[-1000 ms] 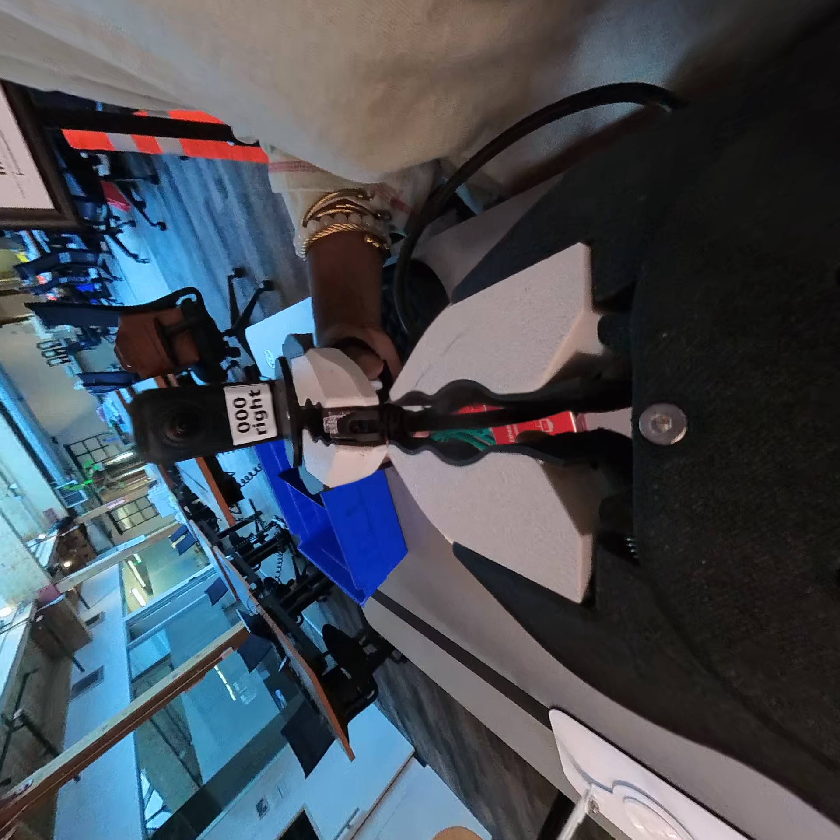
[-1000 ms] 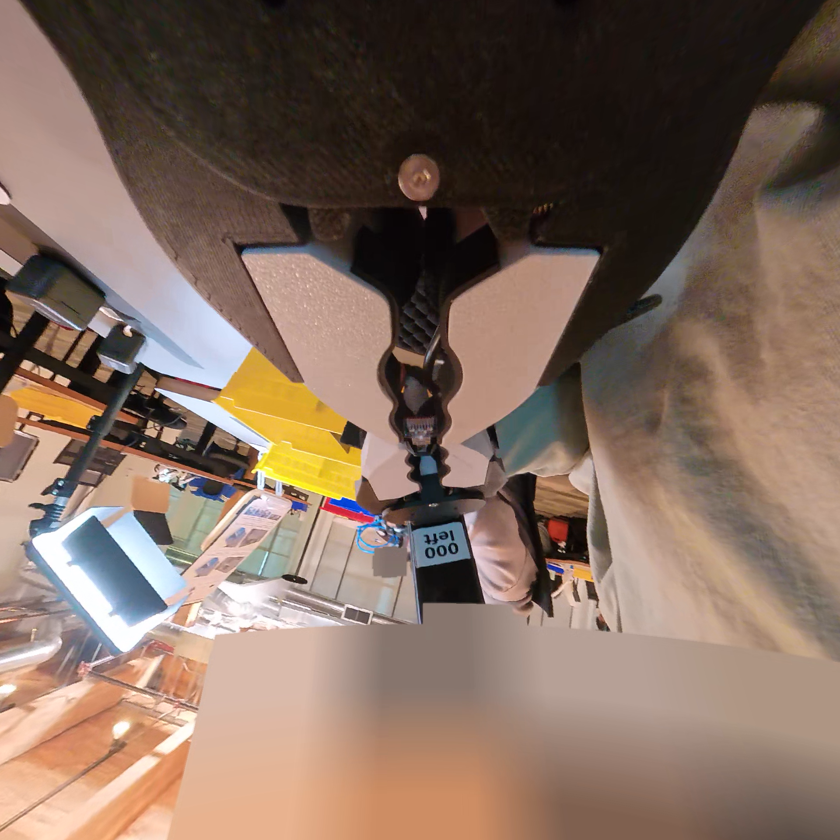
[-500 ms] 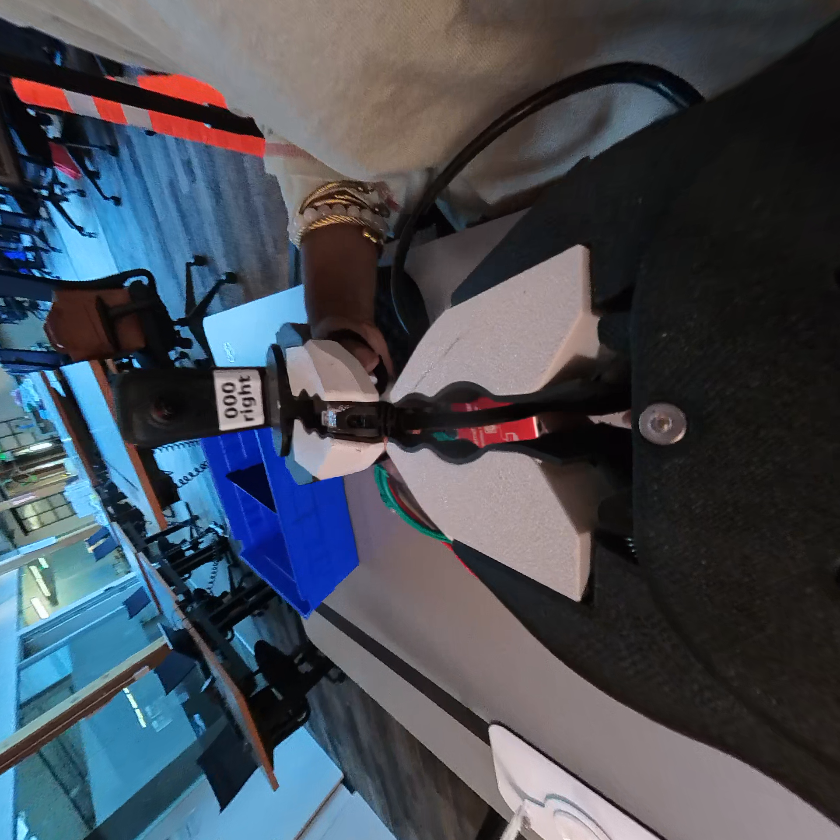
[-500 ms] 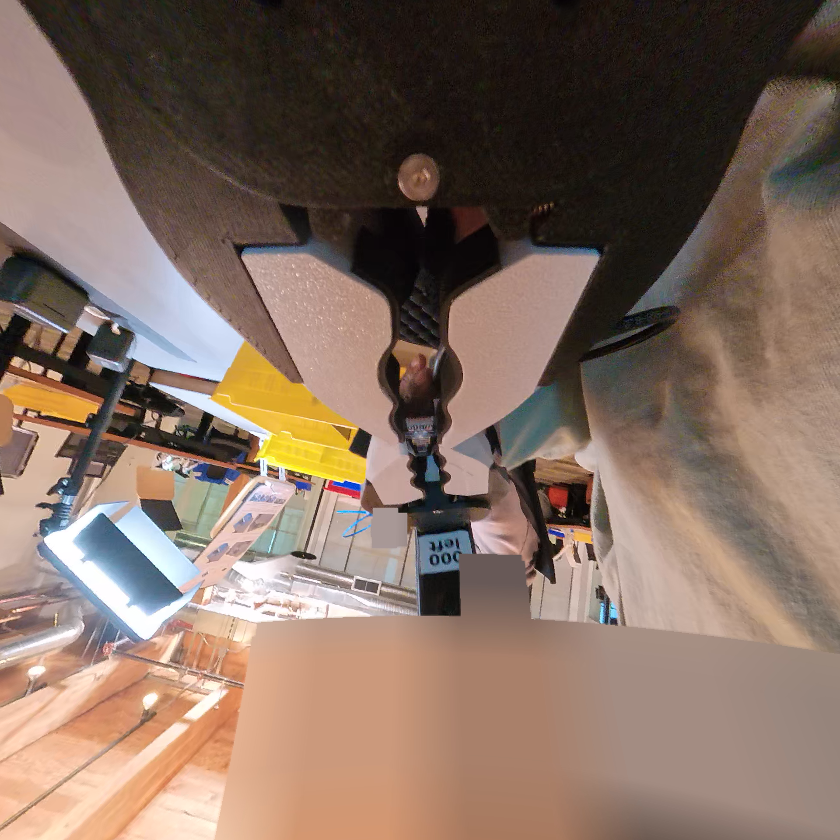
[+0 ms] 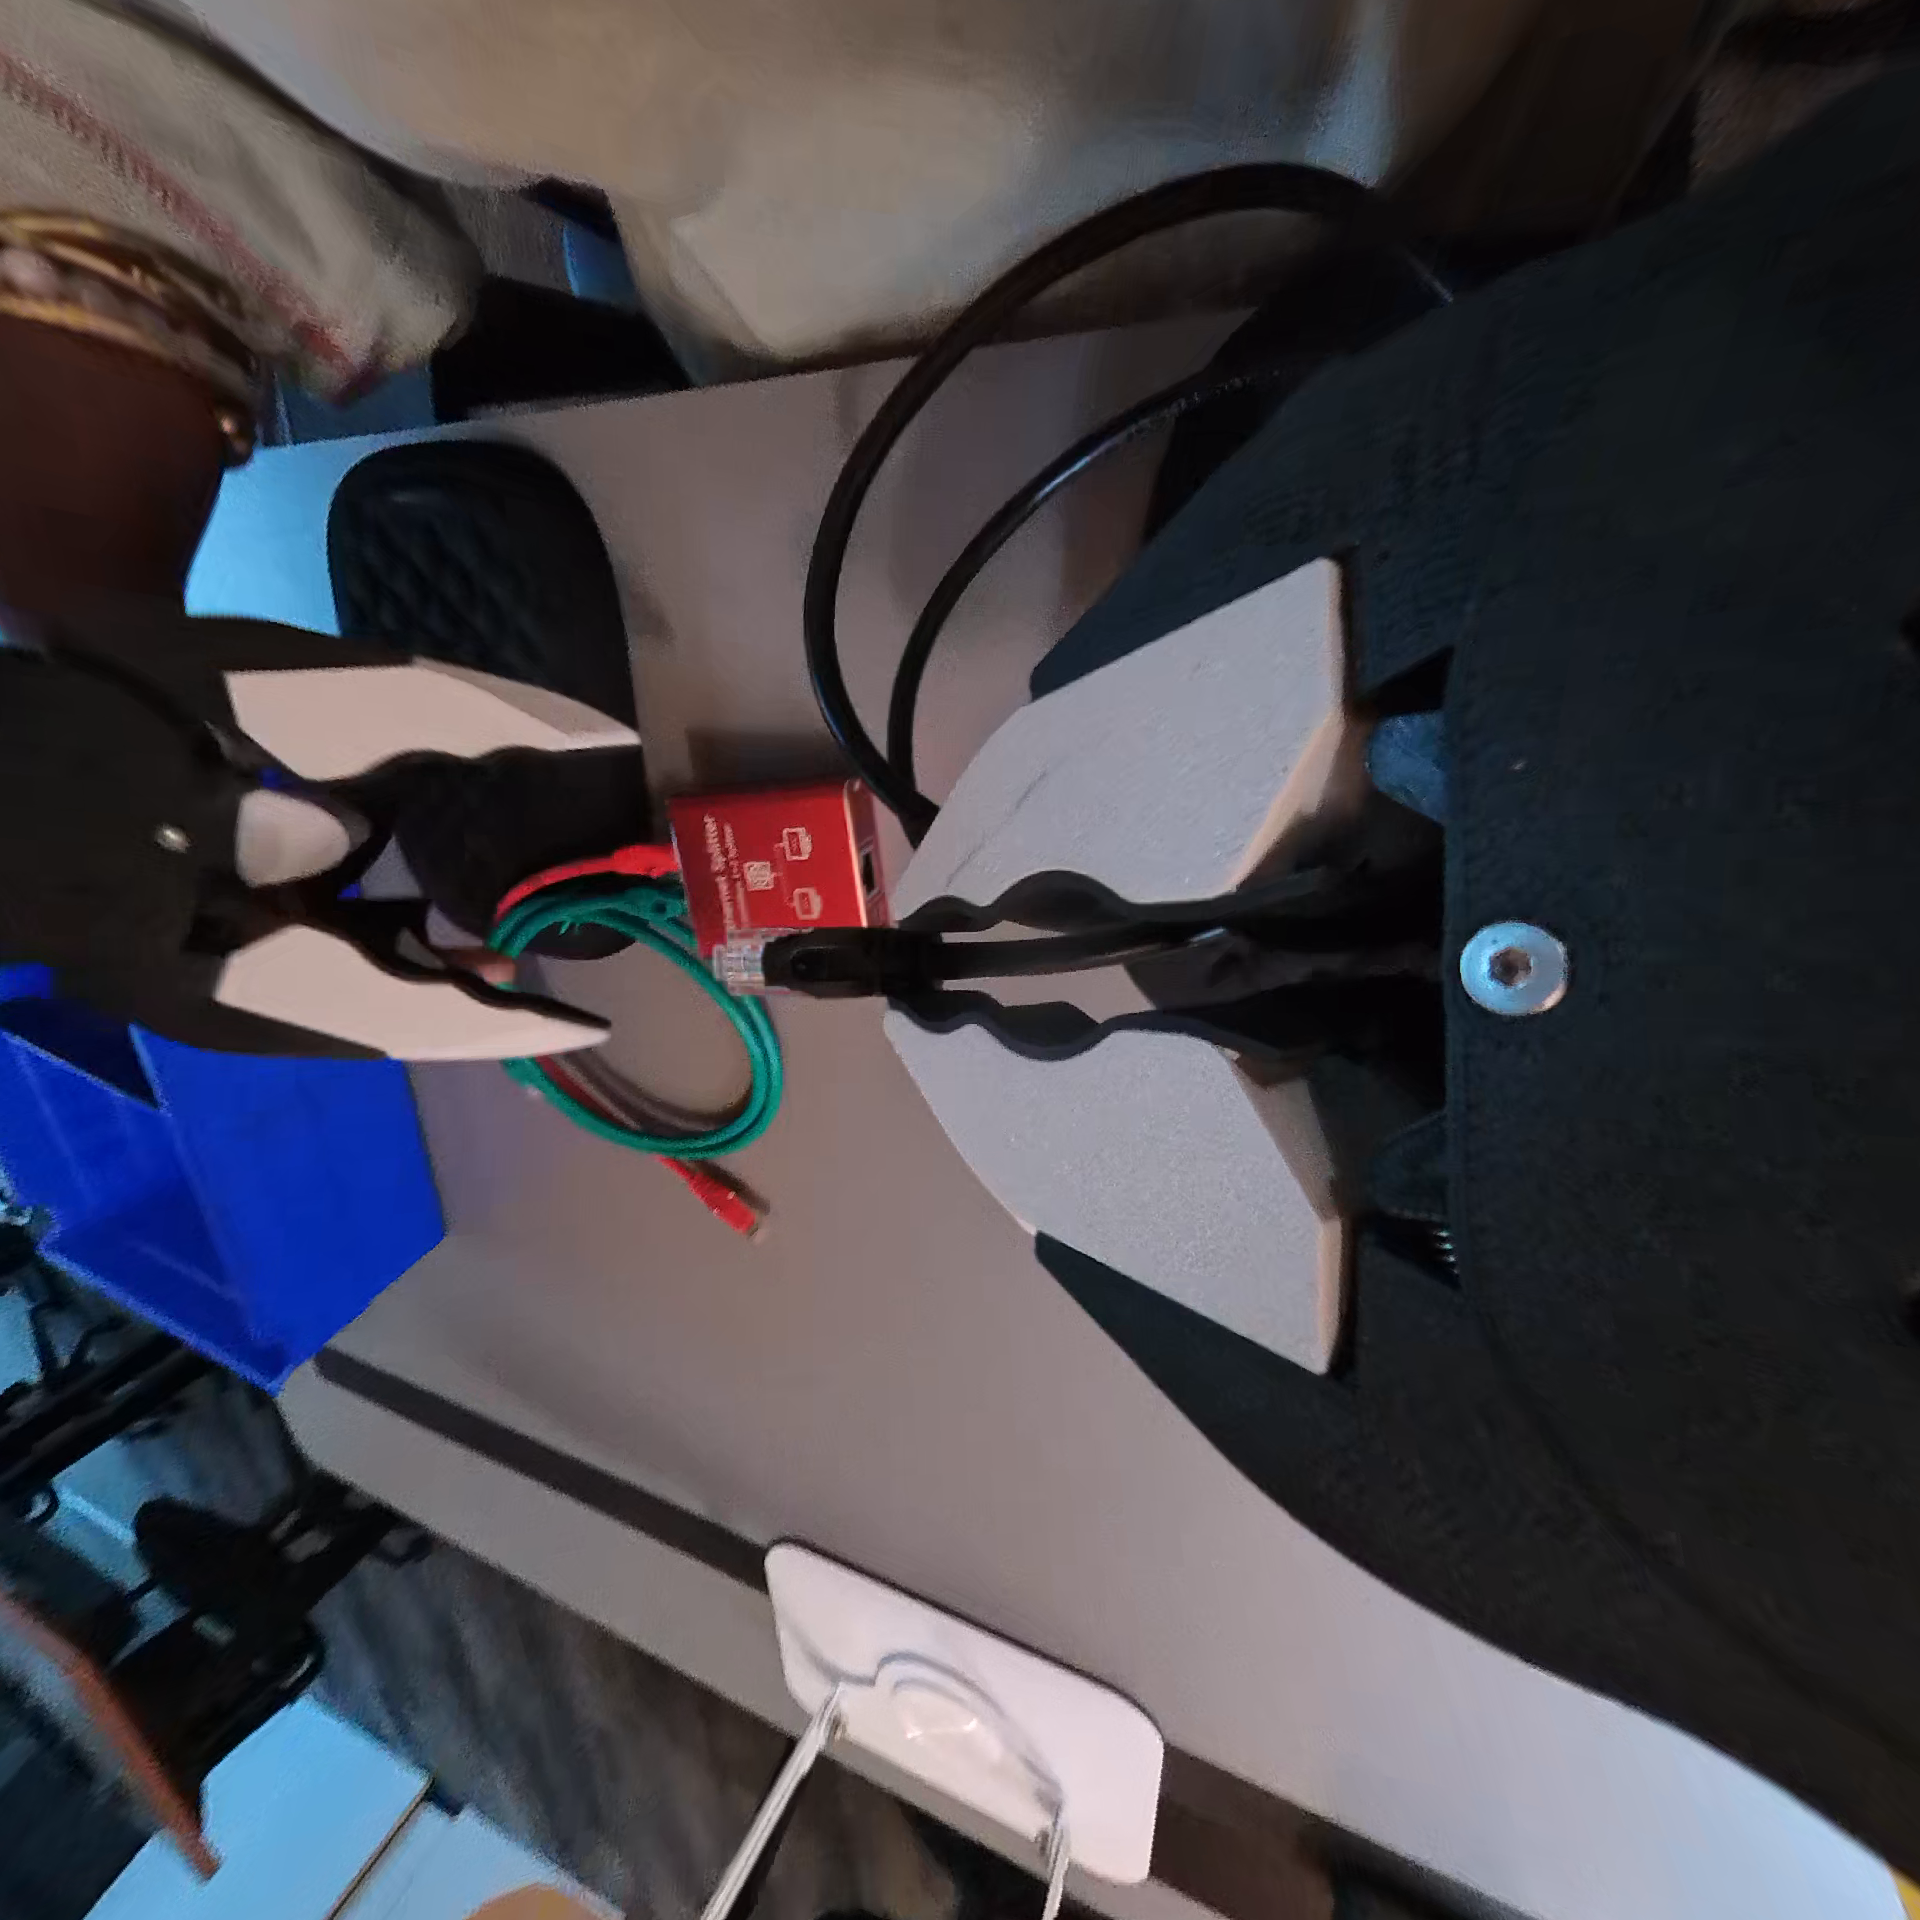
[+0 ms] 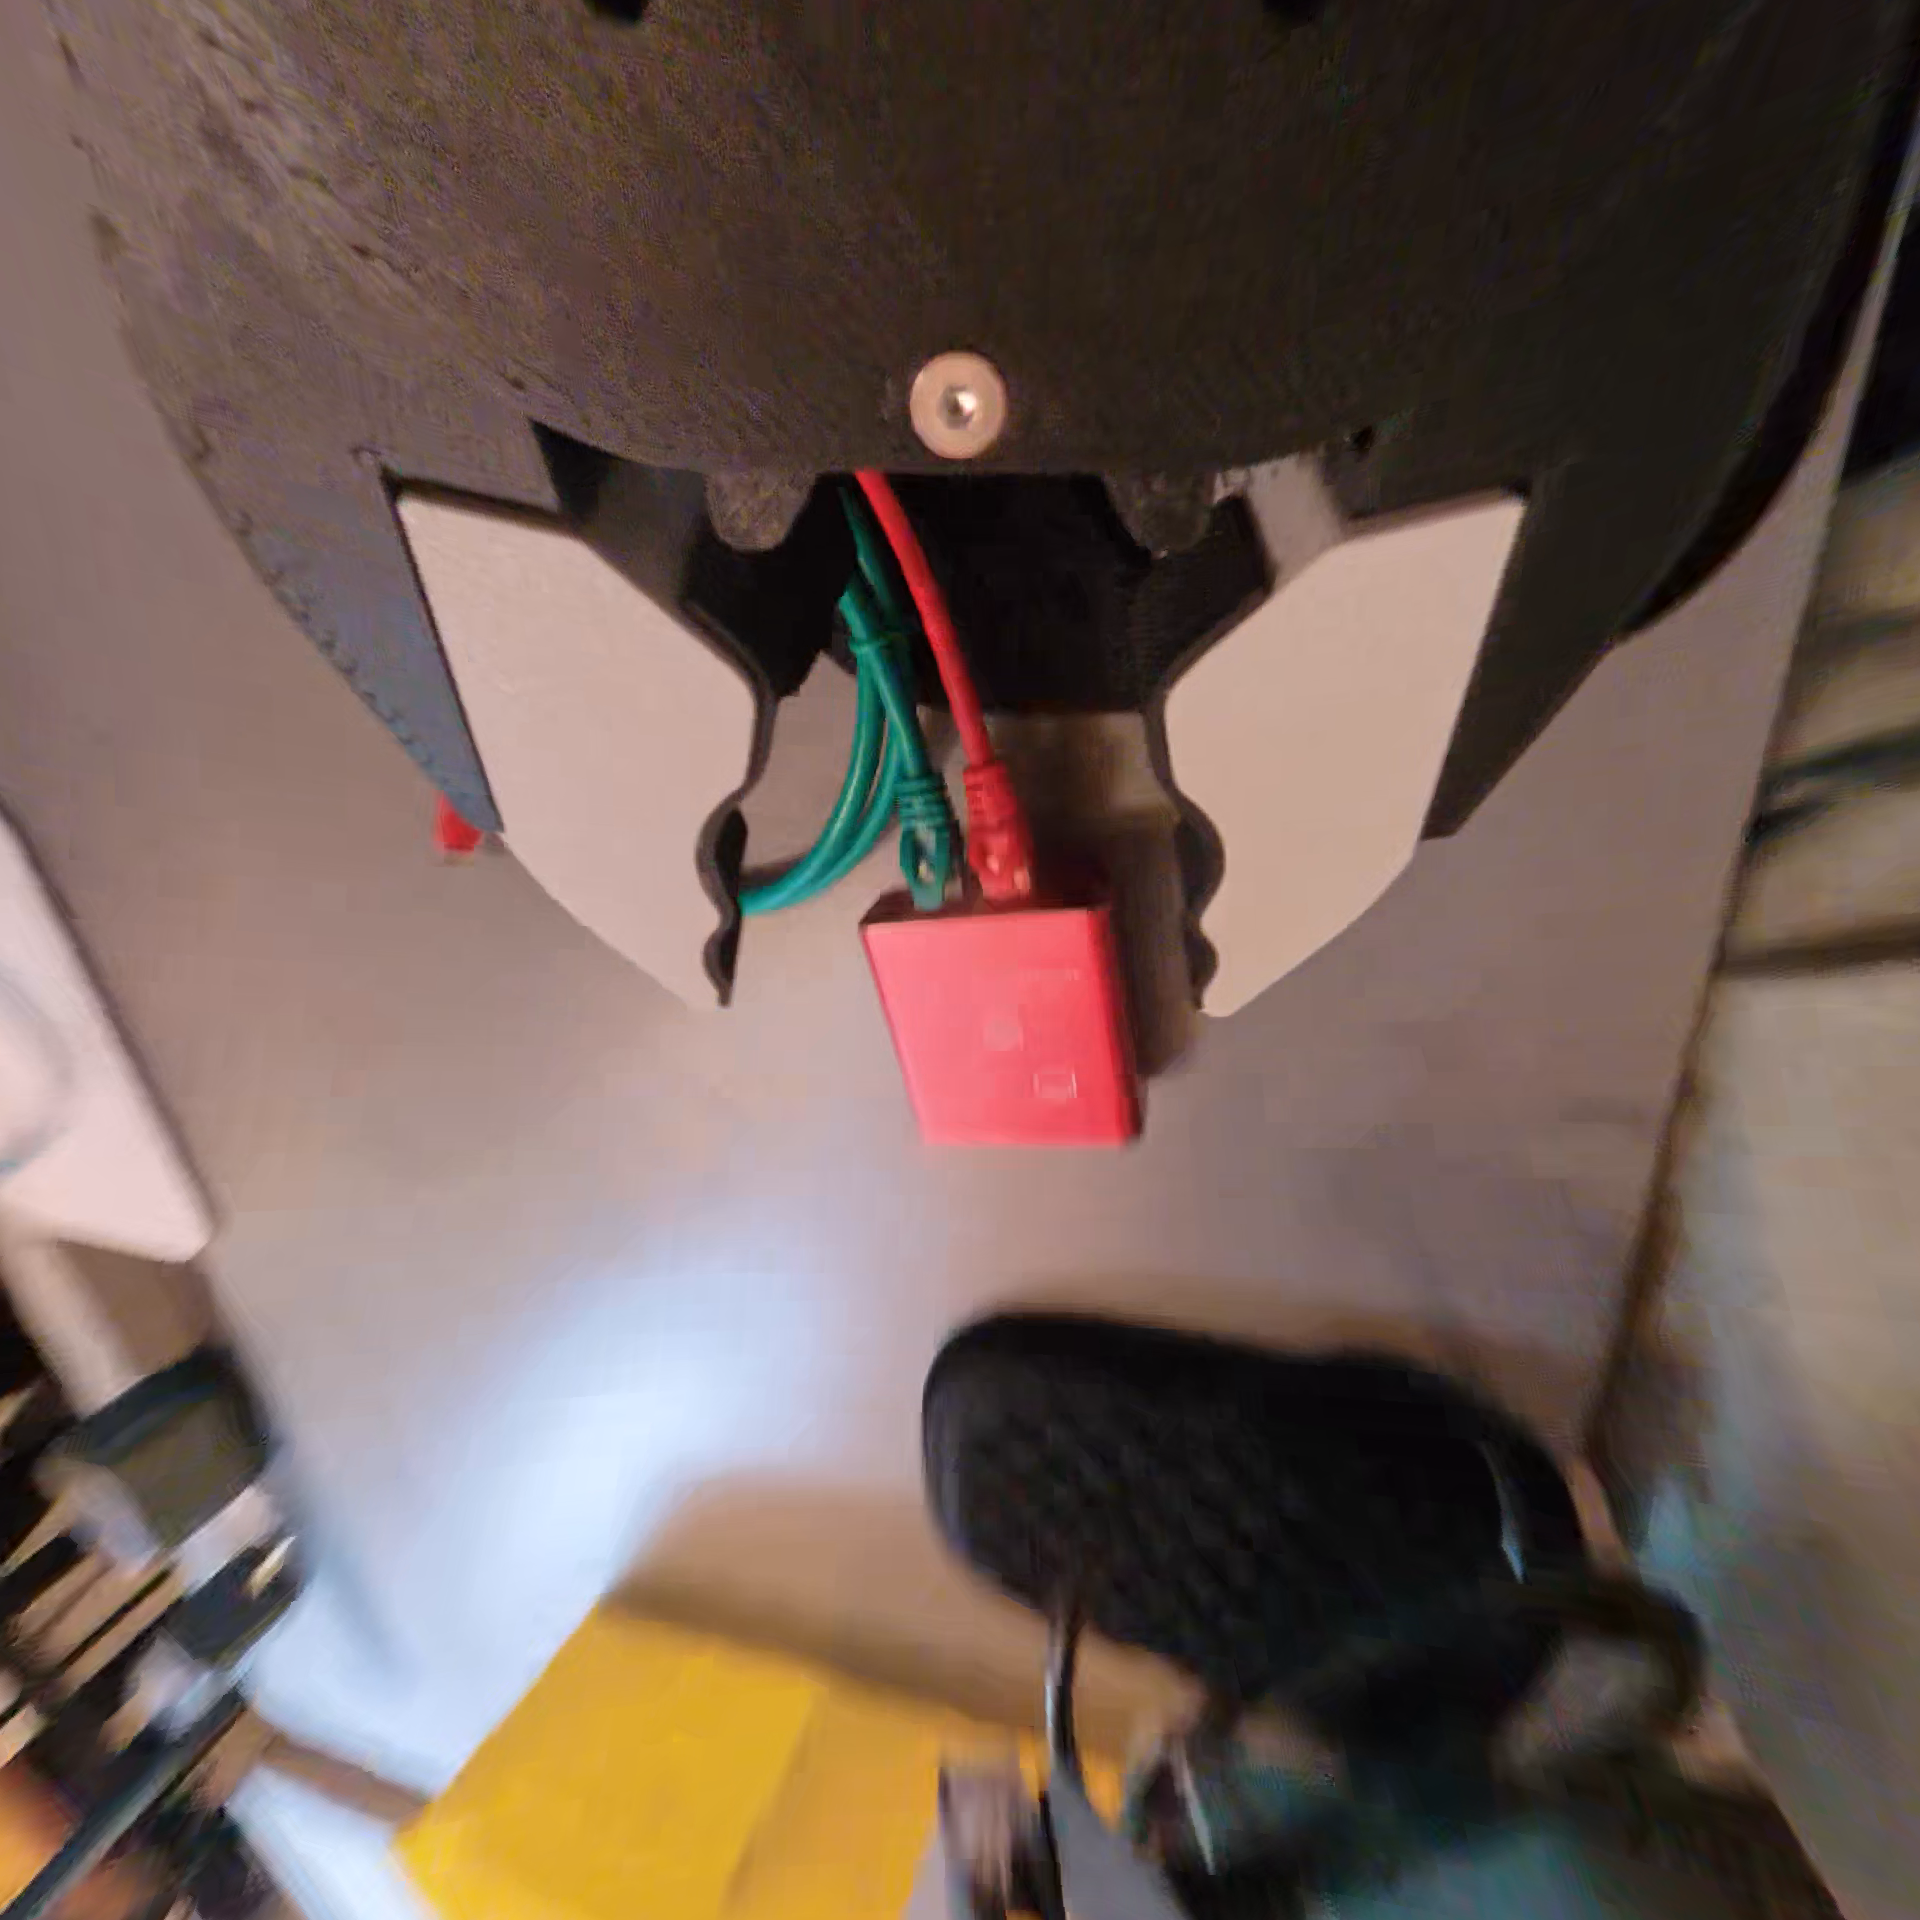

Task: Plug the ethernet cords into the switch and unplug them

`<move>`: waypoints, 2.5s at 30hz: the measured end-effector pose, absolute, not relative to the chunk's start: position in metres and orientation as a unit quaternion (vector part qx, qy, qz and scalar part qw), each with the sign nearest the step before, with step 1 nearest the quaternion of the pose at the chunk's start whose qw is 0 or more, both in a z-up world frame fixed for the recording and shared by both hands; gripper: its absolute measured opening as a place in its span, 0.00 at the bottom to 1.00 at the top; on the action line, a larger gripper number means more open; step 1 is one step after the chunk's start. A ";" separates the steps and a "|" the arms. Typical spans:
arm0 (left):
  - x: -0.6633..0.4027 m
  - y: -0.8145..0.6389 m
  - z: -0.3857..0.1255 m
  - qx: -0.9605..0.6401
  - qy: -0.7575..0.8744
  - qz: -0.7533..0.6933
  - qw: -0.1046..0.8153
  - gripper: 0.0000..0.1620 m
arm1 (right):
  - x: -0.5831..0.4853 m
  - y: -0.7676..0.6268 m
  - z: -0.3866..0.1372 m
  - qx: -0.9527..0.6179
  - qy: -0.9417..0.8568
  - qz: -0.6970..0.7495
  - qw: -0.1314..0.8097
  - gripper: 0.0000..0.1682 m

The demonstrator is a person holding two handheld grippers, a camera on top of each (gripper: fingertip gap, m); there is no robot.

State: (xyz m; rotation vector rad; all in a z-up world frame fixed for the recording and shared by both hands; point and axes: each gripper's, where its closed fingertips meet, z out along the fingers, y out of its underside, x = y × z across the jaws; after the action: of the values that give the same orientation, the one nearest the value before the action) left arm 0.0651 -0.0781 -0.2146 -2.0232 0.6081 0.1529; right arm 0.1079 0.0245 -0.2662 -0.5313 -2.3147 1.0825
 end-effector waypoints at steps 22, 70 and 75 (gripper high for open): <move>0.063 -0.077 -0.257 -0.873 0.219 -0.014 0.435 0.06 | 0.085 0.004 -0.328 -0.186 -0.930 0.300 0.101 0.41; 0.082 -0.048 -0.302 -0.909 0.256 -0.015 0.328 0.06 | 0.100 -0.014 -0.310 -0.196 -0.913 0.335 0.128 0.41; 0.080 -0.048 -0.300 -0.907 0.253 -0.022 0.336 0.06 | 0.098 -0.014 -0.310 -0.199 -0.911 0.338 0.129 0.41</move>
State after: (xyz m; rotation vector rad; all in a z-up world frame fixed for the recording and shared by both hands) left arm 0.0799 -0.0483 -0.3003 -2.3659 0.6591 -0.0581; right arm 0.0979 -0.0143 -0.3100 -0.5776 -2.6472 0.9826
